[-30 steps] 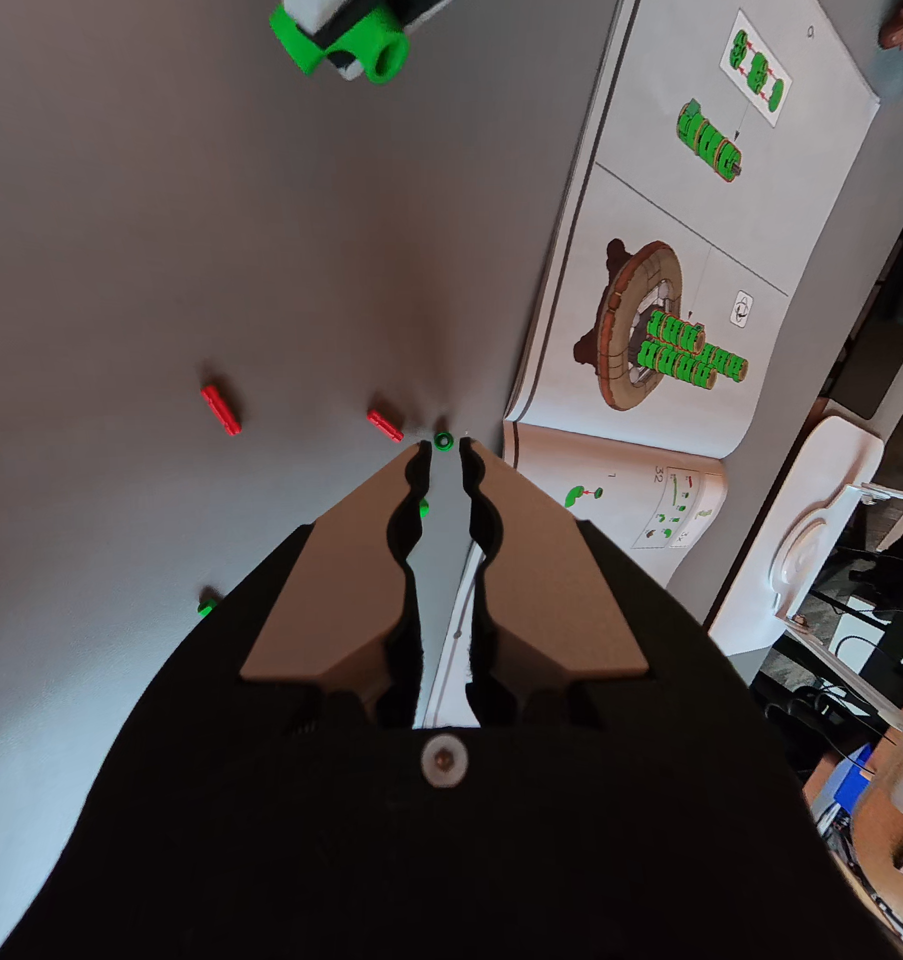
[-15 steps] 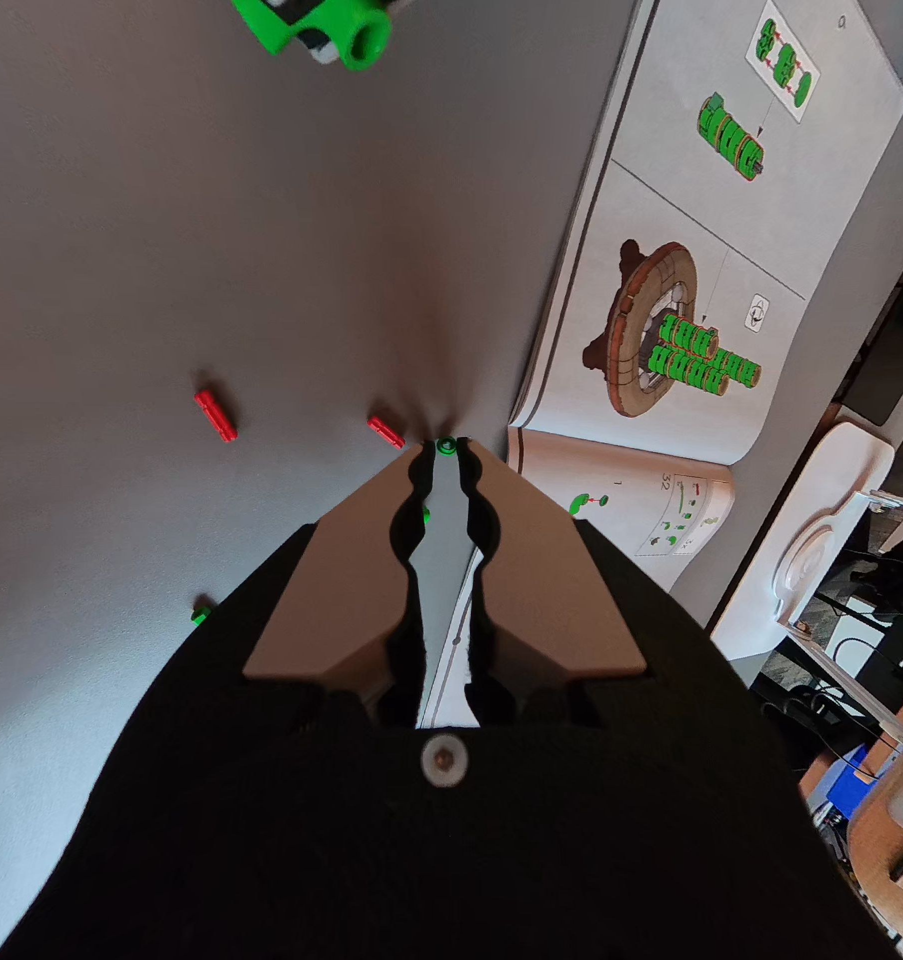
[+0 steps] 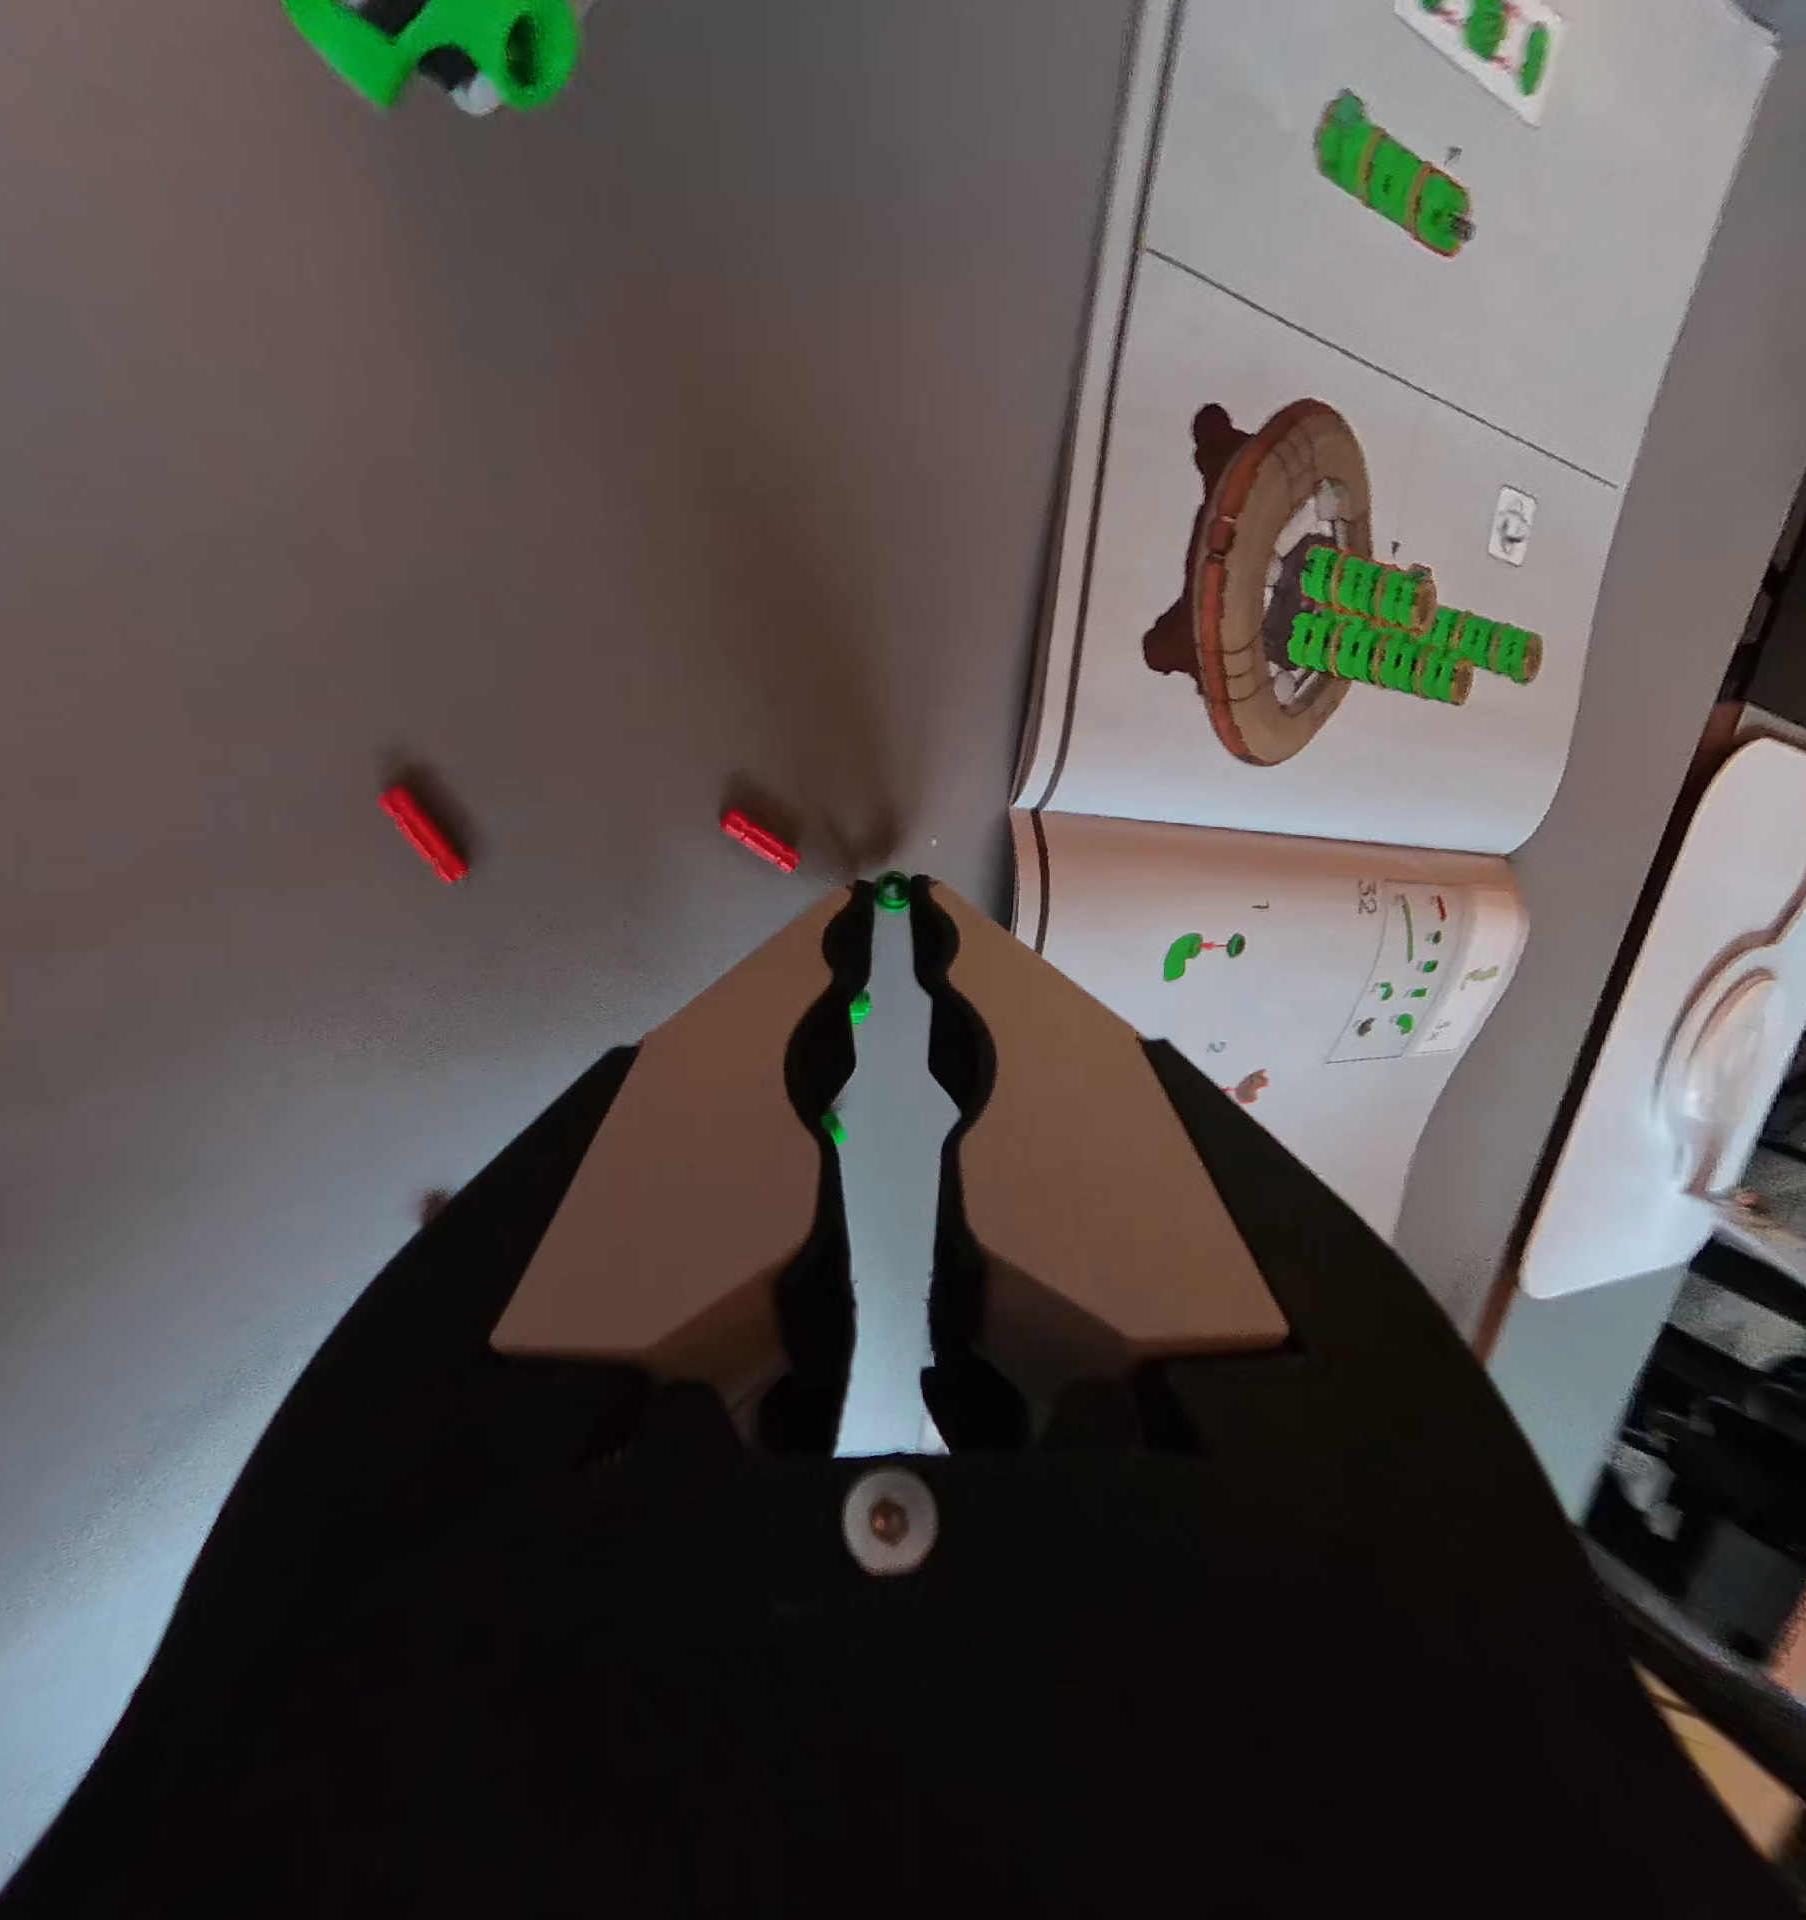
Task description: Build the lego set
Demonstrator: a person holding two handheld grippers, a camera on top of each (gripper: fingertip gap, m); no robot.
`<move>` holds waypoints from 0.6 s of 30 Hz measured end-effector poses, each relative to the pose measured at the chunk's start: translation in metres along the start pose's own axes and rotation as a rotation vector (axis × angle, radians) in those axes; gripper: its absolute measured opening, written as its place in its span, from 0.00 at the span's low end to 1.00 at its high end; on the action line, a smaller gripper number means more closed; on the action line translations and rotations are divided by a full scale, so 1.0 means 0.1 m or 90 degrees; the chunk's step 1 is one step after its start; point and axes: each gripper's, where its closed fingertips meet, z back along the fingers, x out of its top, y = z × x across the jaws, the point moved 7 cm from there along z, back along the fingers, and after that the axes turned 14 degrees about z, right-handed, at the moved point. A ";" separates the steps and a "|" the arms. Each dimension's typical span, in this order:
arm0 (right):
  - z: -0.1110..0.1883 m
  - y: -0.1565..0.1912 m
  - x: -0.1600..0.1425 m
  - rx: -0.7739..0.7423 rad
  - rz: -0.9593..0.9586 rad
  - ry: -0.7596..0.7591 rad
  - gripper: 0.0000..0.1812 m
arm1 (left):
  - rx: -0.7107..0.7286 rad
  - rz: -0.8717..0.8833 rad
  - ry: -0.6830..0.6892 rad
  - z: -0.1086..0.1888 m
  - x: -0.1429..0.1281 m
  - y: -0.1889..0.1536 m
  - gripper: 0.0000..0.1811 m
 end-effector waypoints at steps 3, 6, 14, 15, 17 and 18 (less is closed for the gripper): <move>0.12 0.00 -0.01 0.000 -0.116 -0.143 0.03 | -0.002 -0.006 -0.012 -0.02 0.02 0.00 0.03; 0.36 0.01 0.02 0.010 -0.268 -0.341 0.02 | -0.017 -0.031 -0.025 -0.05 0.05 -0.05 0.03; 0.80 0.04 0.07 0.144 -0.617 -0.759 0.02 | -0.101 -0.160 -0.114 -0.09 0.13 -0.38 0.03; 0.79 0.07 0.09 0.163 -0.631 -0.777 0.02 | -0.113 -0.168 -0.125 -0.08 0.14 -0.41 0.03; 0.77 0.13 0.16 0.198 -0.650 -0.803 0.02 | -0.126 -0.179 -0.134 -0.08 0.14 -0.45 0.03; 0.76 0.15 0.18 0.204 -0.656 -0.813 0.02 | -0.126 -0.183 -0.134 -0.08 0.14 -0.46 0.03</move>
